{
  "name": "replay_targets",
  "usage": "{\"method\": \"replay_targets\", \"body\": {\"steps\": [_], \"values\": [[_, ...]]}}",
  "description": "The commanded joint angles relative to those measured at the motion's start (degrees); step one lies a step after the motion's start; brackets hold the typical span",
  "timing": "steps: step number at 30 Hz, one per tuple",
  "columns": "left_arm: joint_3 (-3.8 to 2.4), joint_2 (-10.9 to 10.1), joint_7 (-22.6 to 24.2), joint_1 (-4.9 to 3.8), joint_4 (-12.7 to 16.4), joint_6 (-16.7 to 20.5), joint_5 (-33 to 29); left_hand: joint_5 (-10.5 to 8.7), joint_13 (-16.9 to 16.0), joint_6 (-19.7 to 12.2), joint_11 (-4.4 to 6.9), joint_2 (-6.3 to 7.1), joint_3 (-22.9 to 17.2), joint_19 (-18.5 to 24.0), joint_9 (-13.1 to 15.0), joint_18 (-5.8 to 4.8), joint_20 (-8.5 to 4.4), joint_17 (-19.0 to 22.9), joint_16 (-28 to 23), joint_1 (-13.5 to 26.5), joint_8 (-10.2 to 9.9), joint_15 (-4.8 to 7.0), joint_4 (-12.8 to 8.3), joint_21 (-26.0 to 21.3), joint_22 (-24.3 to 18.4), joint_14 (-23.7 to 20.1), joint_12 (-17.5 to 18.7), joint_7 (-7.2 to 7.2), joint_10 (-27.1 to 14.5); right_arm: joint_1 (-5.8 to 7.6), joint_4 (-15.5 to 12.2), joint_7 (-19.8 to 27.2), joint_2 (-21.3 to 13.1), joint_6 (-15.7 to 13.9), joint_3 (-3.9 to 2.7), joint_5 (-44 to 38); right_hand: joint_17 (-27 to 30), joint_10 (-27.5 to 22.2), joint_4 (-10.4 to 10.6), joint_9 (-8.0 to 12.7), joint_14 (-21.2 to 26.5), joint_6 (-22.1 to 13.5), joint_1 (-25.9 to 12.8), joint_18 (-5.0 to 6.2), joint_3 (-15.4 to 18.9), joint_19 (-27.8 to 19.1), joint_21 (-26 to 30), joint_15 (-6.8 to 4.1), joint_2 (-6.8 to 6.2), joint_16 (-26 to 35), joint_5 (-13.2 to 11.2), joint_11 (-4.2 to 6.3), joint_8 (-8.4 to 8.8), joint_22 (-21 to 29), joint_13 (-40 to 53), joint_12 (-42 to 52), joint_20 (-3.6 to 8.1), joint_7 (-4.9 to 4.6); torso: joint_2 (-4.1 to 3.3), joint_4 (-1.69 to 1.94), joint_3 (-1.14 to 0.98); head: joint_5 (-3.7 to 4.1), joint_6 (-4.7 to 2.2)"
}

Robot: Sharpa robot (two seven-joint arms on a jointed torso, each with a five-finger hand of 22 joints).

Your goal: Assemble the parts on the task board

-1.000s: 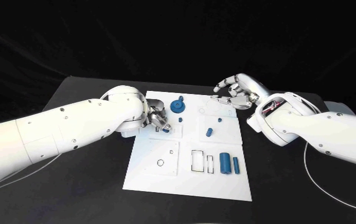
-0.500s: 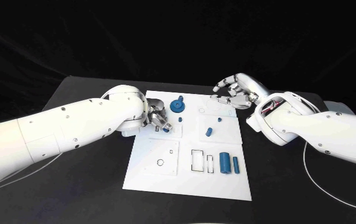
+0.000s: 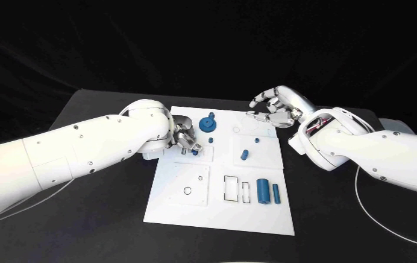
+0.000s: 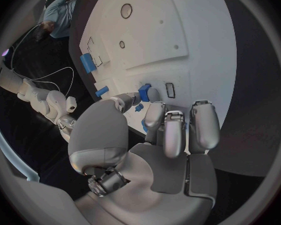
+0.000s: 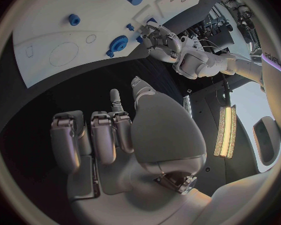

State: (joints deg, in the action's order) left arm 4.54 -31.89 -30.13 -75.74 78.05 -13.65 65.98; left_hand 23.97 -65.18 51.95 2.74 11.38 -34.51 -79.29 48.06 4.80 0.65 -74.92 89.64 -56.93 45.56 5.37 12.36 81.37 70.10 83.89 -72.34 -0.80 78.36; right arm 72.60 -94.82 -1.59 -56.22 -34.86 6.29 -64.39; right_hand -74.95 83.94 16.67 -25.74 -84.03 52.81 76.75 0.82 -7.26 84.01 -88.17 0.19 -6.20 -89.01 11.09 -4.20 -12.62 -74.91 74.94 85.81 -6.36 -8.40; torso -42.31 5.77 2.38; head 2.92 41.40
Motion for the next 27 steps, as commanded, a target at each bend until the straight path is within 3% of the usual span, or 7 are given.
{"method": "replay_targets", "body": {"steps": [1, 9, 27], "values": [[0.33, 0.4, 0.1, 0.5, 0.1, -2.4, -0.5, -0.15, -0.1, 0.0, 0.02, -0.02, 0.6, -0.6, 0.0, -0.71, -0.03, -15.1, 0.4, 0.6, -0.2, 0.41, 0.3, 0.2, 0.1, 6.1, -0.4, -0.28, 0.5, -0.04, -0.1, 0.0, 0.0, 0.5, 0.0, -0.6, -10.2, 2.1, 0.0, -0.1, -4.9, -0.3, -0.8, -0.22, 0.4, 4.7, 0.2, -0.47, -0.14, 0.2, -0.3, 0.42, -0.34, -13.4, 10.5, -0.3, 0.55, -0.03, 0.0, 0.03, 0.0, 0.08, 0.1], [0.33, 0.3, 0.0, 0.55, 0.2, -2.6, -0.4, -0.92, -0.2, 0.3, 0.07, 0.51, 4.7, -0.7, 0.0, -0.76, -0.07, -15.1, 0.4, 0.6, -0.3, 0.46, 2.4, 0.2, 0.3, 6.1, -0.5, -0.22, 0.6, -0.04, 0.0, 0.1, 0.0, 0.4, 0.0, -0.6, -10.1, 2.0, 0.0, -0.4, -4.9, -0.6, -1.5, -0.19, 0.9, 4.6, 0.3, -0.51, -0.08, 0.3, -1.2, 0.47, -0.6, -13.3, 10.4, -0.4, 0.59, 0.02, 0.05, 0.07, 0.02, 0.1, 0.18], [0.26, -0.4, 0.1, 0.69, 0.7, -1.1, -0.3, -1.81, 0.1, 0.6, 0.1, 0.35, 7.4, -0.8, 0.0, -0.79, -0.1, -15.1, 0.4, 0.6, -0.4, 0.5, 4.2, 0.2, 0.5, 6.1, -0.4, -0.17, 0.6, -0.04, 0.1, 0.1, 0.0, 0.2, 0.0, -0.6, -9.9, 2.0, 0.0, -0.7, -4.9, -0.7, -2.2, -0.15, 1.4, 4.5, 0.5, -0.55, -0.03, 0.3, -1.9, 0.51, -0.83, -13.2, 10.4, -0.5, 0.63, 0.06, 0.01, 0.03, 0.04, 0.12, 0.15]]}}
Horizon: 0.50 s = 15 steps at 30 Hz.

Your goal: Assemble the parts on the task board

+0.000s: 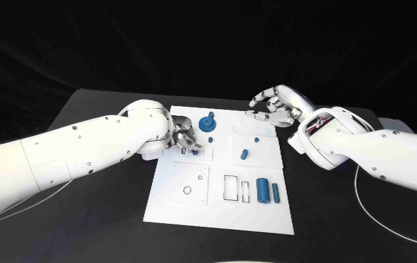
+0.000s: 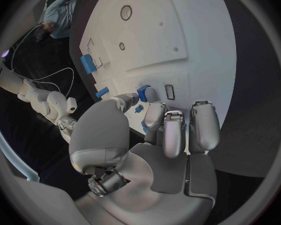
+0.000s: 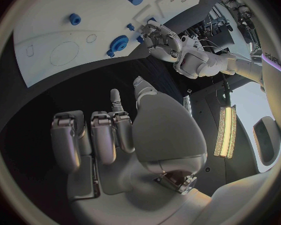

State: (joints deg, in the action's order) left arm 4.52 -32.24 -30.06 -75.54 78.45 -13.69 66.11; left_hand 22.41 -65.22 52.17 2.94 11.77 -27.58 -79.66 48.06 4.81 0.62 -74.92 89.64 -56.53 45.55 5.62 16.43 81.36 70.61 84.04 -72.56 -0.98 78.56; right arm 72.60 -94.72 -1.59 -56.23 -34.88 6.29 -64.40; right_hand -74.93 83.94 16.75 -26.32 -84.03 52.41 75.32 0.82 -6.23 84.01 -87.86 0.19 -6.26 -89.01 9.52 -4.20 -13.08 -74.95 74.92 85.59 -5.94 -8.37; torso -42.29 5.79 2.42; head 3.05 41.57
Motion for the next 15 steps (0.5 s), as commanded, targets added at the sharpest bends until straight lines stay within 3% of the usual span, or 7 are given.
{"method": "replay_targets", "body": {"steps": [1, 6, 9, 15], "values": [[0.22, -0.1, 0.0, 0.49, 0.5, -0.8, -0.4, -0.26, 0.1, 0.4, -0.1, -0.05, 0.4, -0.5, 0.0, -0.79, -0.07, -15.1, 0.4, 0.2, -0.4, 0.25, 0.2, 0.2, 0.0, 6.0, -0.1, 0.01, 0.4, -0.04, 0.0, 0.1, 0.0, 0.2, 0.0, -0.6, -9.9, 2.0, 0.0, -0.1, -4.9, -0.3, -0.8, -0.14, 0.4, 4.5, 0.2, -0.56, 0.05, 0.3, -0.4, 0.51, -0.41, -13.2, 10.4, -0.2, 0.21, 0.05, -0.01, 0.01, 0.0, -0.01, -0.02], [-0.25, -0.7, 0.1, 0.49, 1.3, 0.5, -0.6, -0.32, 0.3, 0.3, -0.14, -0.17, 1.2, -0.4, -0.1, -0.77, -0.08, -15.1, 0.4, 0.7, -0.5, 0.23, 0.3, 0.2, -0.1, 6.0, 0.0, -0.06, 0.2, -0.04, 0.2, 0.2, 0.1, 0.0, 0.0, -0.6, -9.9, 2.0, 0.0, -0.1, -4.9, -0.3, -0.8, -0.14, 0.4, 4.5, 0.2, -0.56, 0.05, 0.3, -0.4, 0.51, -0.41, -13.2, 10.4, -0.2, 0.21, 0.05, 0.03, 0.03, 0.02, 0.06, -0.18], [-1.02, -1.2, 0.2, 0.45, 1.9, 1.4, -1.0, -0.46, 0.7, 0.1, -0.23, -0.37, 2.0, -0.4, -0.1, -0.76, -0.05, -15.1, 0.4, 1.5, -0.7, 0.17, 0.4, 0.1, -0.2, 6.0, 0.3, -0.16, 0.0, -0.05, 0.4, 0.2, 0.1, -0.1, 0.0, -0.6, -9.9, 2.0, 0.0, -0.1, -4.9, -0.4, -1.0, -0.13, 0.5, 4.5, 0.2, -0.56, 0.08, 0.3, -0.5, 0.52, -0.45, -13.2, 10.4, -0.3, 0.22, 0.05, 0.09, 0.05, -0.05, -0.06, -0.33], [-2.57, -1.9, 0.3, 0.17, 2.6, 2.6, -2.1, -3.02, 1.4, -0.4, -0.43, -0.49, 3.9, -0.4, -0.3, -0.74, 0.09, -15.1, 0.4, 2.6, -1.2, 0.0, 0.3, 0.0, -0.2, 6.0, 0.9, -0.37, -0.5, -0.05, 0.8, 0.2, 0.2, -0.2, 0.0, -0.6, -9.9, 2.0, 0.0, -0.2, -4.9, -0.4, -1.1, -0.13, 0.6, 4.5, 0.2, -0.57, 0.1, 0.3, -0.5, 0.52, -0.48, -13.2, 10.4, -0.3, 0.22, 0.06, 0.01, 0.01, -0.04, -0.27, -0.56]]}}
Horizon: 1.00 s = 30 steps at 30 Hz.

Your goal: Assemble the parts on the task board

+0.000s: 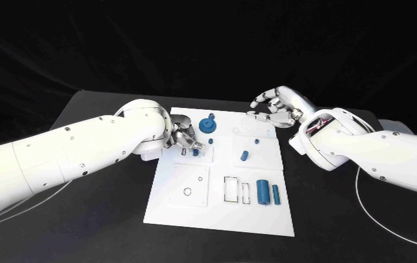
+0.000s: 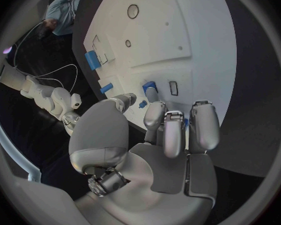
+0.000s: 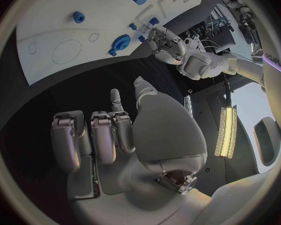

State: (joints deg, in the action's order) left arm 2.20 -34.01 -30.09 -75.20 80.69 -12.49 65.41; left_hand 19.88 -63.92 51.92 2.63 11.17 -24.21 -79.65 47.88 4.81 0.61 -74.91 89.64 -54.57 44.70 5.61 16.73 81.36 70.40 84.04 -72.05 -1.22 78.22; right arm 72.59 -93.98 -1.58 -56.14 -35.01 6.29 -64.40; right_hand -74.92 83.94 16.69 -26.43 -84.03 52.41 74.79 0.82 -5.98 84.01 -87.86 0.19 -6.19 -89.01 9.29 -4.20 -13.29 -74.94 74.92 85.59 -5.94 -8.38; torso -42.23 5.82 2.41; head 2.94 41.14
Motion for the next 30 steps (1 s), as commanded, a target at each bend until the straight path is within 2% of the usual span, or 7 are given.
{"method": "replay_targets", "body": {"steps": [1, 7, 11, 13, 16, 23, 30], "values": [[-0.6, -0.3, 0.3, -0.35, 0.4, 1.5, -1.6, -0.87, 0.3, -0.3, -0.15, 0.1, 0.8, -0.4, -0.1, -0.73, 0.1, -15.1, 0.4, 0.7, -0.5, -0.02, 0.0, 0.0, -0.1, 6.0, 0.5, -0.17, -0.3, -0.04, 0.2, 0.1, 0.1, -0.1, 0.0, -0.5, -9.9, 2.0, 0.0, -0.1, -4.9, -0.4, -0.6, -0.13, 0.3, 4.5, 0.2, -0.57, 0.03, 0.3, -0.3, 0.52, -0.27, -13.2, 10.4, -0.3, 0.22, 0.06, -0.07, -0.03, -0.03, -0.17, -0.14], [-1.26, -1.0, 0.3, -1.48, -0.5, 1.2, -1.5, -1.11, 2.1, -2.0, -0.75, -0.04, 1.4, 0.0, -1.0, -0.61, 0.33, -14.6, 0.1, -0.6, -2.4, -0.48, -0.1, -0.4, -0.7, 5.8, 1.8, -0.9, -1.6, -0.04, 0.3, 0.1, 0.1, 0.0, 0.0, -0.5, -10.0, 2.0, 0.0, -0.1, -4.9, -0.4, -0.6, -0.13, 0.4, 4.5, 0.2, -0.57, 0.05, 0.3, -0.3, 0.53, -0.29, -13.2, 10.4, -0.3, 0.23, 0.07, -0.04, 0.03, -0.07, -0.11, -0.16], [-1.52, -1.3, 0.4, -2.88, -2.1, -0.1, -1.4, -0.97, 4.1, -2.7, -1.34, 0.1, 1.9, 0.6, -2.2, -0.39, 0.69, -14.2, -0.1, -2.4, -4.1, -0.99, -0.1, -1.0, -1.8, 5.7, 3.4, -1.58, -3.0, -0.04, 0.4, 0.0, 0.1, 0.1, 0.0, -0.5, -10.0, 2.0, 0.0, -0.1, -4.9, -0.4, -0.6, -0.14, 0.4, 4.5, 0.2, -0.57, 0.07, 0.3, -0.3, 0.53, -0.3, -13.2, 10.4, -0.3, 0.23, 0.07, -0.05, 0.04, -0.06, -0.19, -0.32], [-1.58, -1.1, 0.4, -3.59, -3.1, -0.7, -1.3, -0.94, 6.4, -4.0, -2.16, 0.11, 2.4, 1.5, -3.8, -0.1, 1.16, -13.8, -0.4, -3.3, -6.5, -1.67, 0.0, -1.8, -3.3, 5.6, 5.2, -2.52, -4.7, -0.04, 0.5, 0.0, 0.1, 0.1, 0.0, -0.5, -10.0, 2.0, 0.0, -0.1, -4.9, -0.4, -0.6, -0.14, 0.4, 4.5, 0.2, -0.57, 0.07, 0.3, -0.3, 0.53, -0.3, -13.2, 10.4, -0.3, 0.23, 0.07, -0.07, 0.02, -0.05, -0.2, -0.34], [-1.63, -0.6, 0.7, -4.31, -4.9, -1.4, -0.9, -0.94, 7.6, -4.7, -2.77, 0.19, 3.0, 2.1, -5.0, 0.08, 1.61, -13.4, -0.6, -4.2, -8.0, -2.22, 0.0, -2.3, -4.2, 5.4, 6.1, -3.21, -5.6, -0.04, 0.6, 0.0, 0.2, 0.2, 0.0, -0.5, -10.0, 2.0, 0.0, -0.1, -4.9, -0.4, -0.7, -0.14, 0.4, 4.5, 0.2, -0.58, 0.1, 0.3, -0.3, 0.53, -0.32, -13.2, 10.4, -0.3, 0.23, 0.08, -0.16, -0.08, 0.0, -0.36, -0.42], [-1.63, 1.2, 1.3, -4.92, -9.6, -2.6, 0.2, -0.95, 9.2, -5.4, -3.37, 0.13, 3.6, 2.5, -6.3, 0.22, 2.08, -13.2, -0.7, -5.0, -9.6, -2.76, 0.0, -2.7, -4.8, 5.4, 7.3, -3.87, -6.9, -0.04, 0.6, -0.1, 0.3, 0.3, 0.0, -0.5, -10.0, 2.0, 0.0, -0.1, -4.9, -0.4, -0.6, -0.13, 0.4, 4.5, 0.2, -0.58, 0.12, 0.3, -0.3, 0.54, -0.33, -13.2, 10.4, -0.3, 0.23, 0.08, -0.18, -0.04, 0.05, -0.34, -0.32], [-1.07, 3.2, 1.4, -4.9, -13.1, -3.8, 1.4, -0.94, 9.5, -5.5, -3.47, 0.02, 3.6, 2.6, -6.5, 0.25, 2.17, -13.3, -0.7, -5.2, -9.8, -2.87, 0.0, -2.8, -4.9, 5.4, 7.4, -3.97, -7.1, -0.05, 0.7, -0.1, 0.5, 0.4, 0.0, -0.5, -10.0, 2.0, 0.0, -0.2, -4.9, -0.4, -0.6, -0.13, 0.4, 4.5, 0.2, -0.59, 0.19, 0.3, -0.2, 0.55, -0.35, -13.2, 10.4, -0.3, 0.24, 0.09, -0.15, -0.02, 0.06, -0.34, -0.17]]}}
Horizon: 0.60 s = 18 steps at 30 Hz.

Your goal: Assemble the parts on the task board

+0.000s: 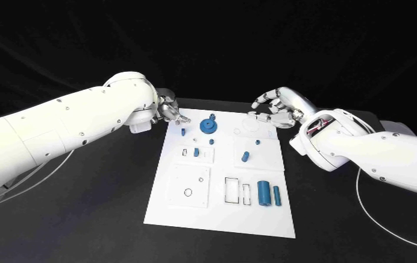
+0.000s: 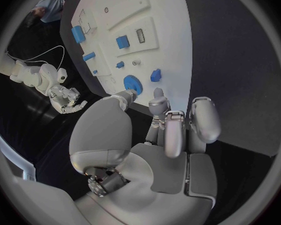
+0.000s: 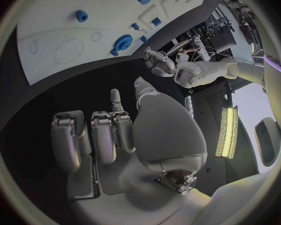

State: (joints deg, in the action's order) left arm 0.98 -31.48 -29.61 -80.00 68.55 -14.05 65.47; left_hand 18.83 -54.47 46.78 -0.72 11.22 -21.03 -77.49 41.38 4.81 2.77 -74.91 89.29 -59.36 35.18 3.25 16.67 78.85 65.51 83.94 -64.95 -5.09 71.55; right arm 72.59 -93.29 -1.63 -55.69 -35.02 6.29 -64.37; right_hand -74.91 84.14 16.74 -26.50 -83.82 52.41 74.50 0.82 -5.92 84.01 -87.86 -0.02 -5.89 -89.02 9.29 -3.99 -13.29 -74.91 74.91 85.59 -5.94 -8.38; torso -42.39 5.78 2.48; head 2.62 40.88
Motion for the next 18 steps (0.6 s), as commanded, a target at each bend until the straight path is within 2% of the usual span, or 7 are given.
{"method": "replay_targets", "body": {"steps": [1, 8, 18], "values": [[0.28, 0.9, 0.9, -0.08, -1.4, -2.5, 1.4, 0.11, 0.0, -0.4, -0.12, -0.03, 0.5, 0.4, -0.1, 0.24, 0.01, -13.3, -0.3, -0.5, -0.3, -0.5, 0.0, -0.3, 0.0, 5.5, 0.3, -0.09, -0.5, -0.04, 0.0, 0.0, 0.1, 0.4, 0.0, -0.5, -10.0, 1.8, -0.1, -0.1, -5.1, -0.4, -0.3, -0.13, 0.4, 4.5, 0.2, -0.37, -0.11, 0.3, -0.2, 0.34, -0.36, -13.2, 10.4, -0.3, 0.24, 0.09, 0.03, -0.01, -0.03, -0.09, 0.11], [0.9, 2.5, 0.9, 0.35, -4.0, -4.0, 1.5, 0.1, 0.1, -0.4, -0.14, -0.09, 0.5, 0.4, -0.1, 0.25, 0.03, -13.4, -0.3, -0.5, -0.4, -0.52, 0.0, -0.3, 0.0, 5.5, 0.4, -0.11, -0.6, -0.08, 0.1, 0.0, 0.3, 0.4, 0.0, -0.5, -10.0, 1.8, -0.1, -0.1, -5.1, -0.4, -0.3, -0.13, 0.4, 4.5, 0.2, -0.37, -0.11, 0.3, -0.2, 0.34, -0.36, -13.2, 10.4, -0.3, 0.24, 0.09, 0.01, -0.03, 0.02, -0.07, 0.18], [1.28, 3.6, 1.0, 0.95, -5.6, -5.1, 0.5, 0.06, 0.1, -0.3, -0.17, -0.13, 0.5, 0.3, -0.2, 0.22, 0.06, -13.5, -0.2, -0.5, -0.4, -0.55, 0.0, -0.2, 0.1, 5.6, 0.4, -0.14, -0.6, -0.13, 0.2, 0.1, 0.4, 0.5, 0.01, -0.5, -10.0, 1.8, -0.1, -0.1, -5.1, -0.4, -0.3, -0.13, 0.4, 4.5, 0.2, -0.37, -0.11, 0.3, -0.2, 0.34, -0.36, -13.2, 10.4, -0.3, 0.24, 0.09, 0.08, -0.01, -0.11, -0.05, 0.34]]}}
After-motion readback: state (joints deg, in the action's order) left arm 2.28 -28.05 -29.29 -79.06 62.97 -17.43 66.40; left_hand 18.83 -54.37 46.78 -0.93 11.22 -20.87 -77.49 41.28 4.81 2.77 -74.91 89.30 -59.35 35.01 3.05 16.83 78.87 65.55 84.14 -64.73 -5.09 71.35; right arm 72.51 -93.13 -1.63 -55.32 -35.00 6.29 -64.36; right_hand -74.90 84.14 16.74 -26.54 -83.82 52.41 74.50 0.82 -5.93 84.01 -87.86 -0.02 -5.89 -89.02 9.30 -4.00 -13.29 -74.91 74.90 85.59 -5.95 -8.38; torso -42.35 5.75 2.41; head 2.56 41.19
